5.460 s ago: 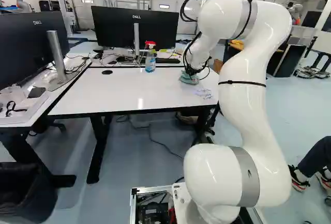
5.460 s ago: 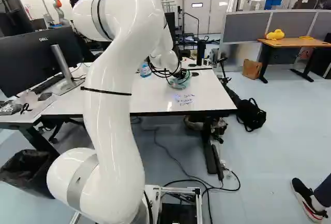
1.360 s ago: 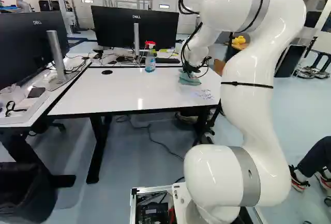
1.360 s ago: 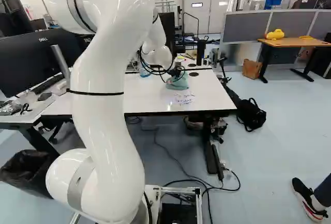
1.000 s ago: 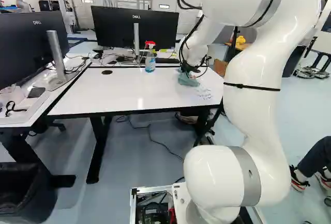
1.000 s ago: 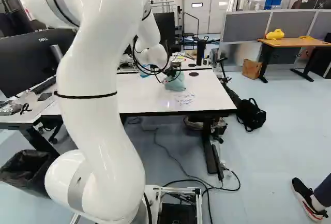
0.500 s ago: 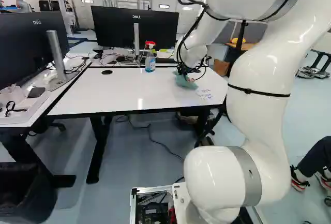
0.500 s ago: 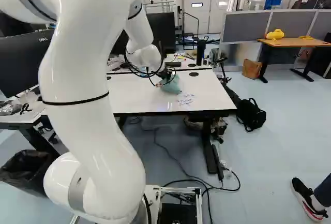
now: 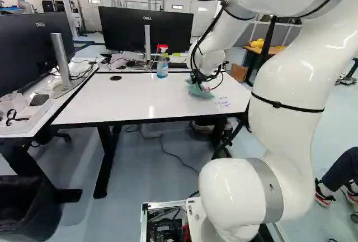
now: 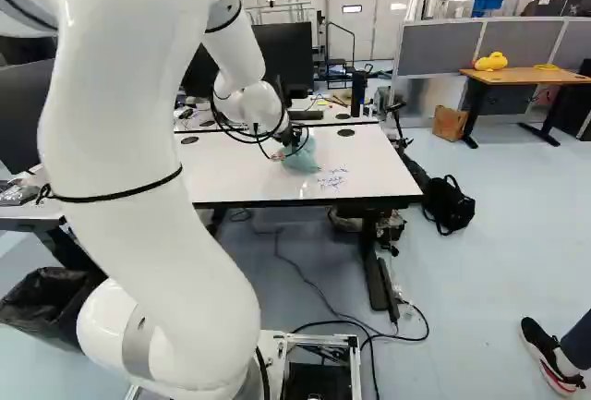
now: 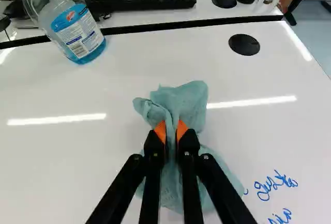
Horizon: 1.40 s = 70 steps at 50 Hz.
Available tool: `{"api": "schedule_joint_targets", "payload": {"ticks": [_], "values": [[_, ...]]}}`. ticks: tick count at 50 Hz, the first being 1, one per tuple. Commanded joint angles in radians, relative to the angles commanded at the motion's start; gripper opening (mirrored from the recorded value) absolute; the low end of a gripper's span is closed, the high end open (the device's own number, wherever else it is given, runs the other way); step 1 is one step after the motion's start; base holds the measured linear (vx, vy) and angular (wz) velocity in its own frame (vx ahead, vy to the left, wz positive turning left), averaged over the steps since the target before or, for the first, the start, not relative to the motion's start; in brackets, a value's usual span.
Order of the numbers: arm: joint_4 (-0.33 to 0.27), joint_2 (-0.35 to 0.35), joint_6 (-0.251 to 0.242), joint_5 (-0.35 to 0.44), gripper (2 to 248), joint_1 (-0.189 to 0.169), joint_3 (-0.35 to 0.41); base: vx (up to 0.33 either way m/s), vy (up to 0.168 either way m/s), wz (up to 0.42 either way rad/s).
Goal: Clean the table with the green towel
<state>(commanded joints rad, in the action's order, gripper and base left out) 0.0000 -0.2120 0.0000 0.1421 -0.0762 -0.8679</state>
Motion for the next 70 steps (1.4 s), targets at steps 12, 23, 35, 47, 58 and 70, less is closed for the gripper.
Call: {"api": "schedule_joint_targets", "payload": {"ticks": [12,23,35,47,58,70], "values": [[0.0,0.0,0.0,0.0,44,0.0,0.0,0.0,0.0,0.0],[0.0,0.01,0.0,0.0,44,0.0,0.002,0.0,0.0,0.0],[0.0,0.04,0.0,0.0,44,0.0,0.006,0.0,0.0,0.0],[0.0,0.058,0.0,0.0,44,-0.004,0.017,0.0,0.0,0.0],[0.0,0.097,0.0,0.0,44,-0.024,0.06,0.0,0.0,0.0],[0.0,0.147,0.0,0.0,44,-0.05,0.113,0.0,0.0,0.0]]}}
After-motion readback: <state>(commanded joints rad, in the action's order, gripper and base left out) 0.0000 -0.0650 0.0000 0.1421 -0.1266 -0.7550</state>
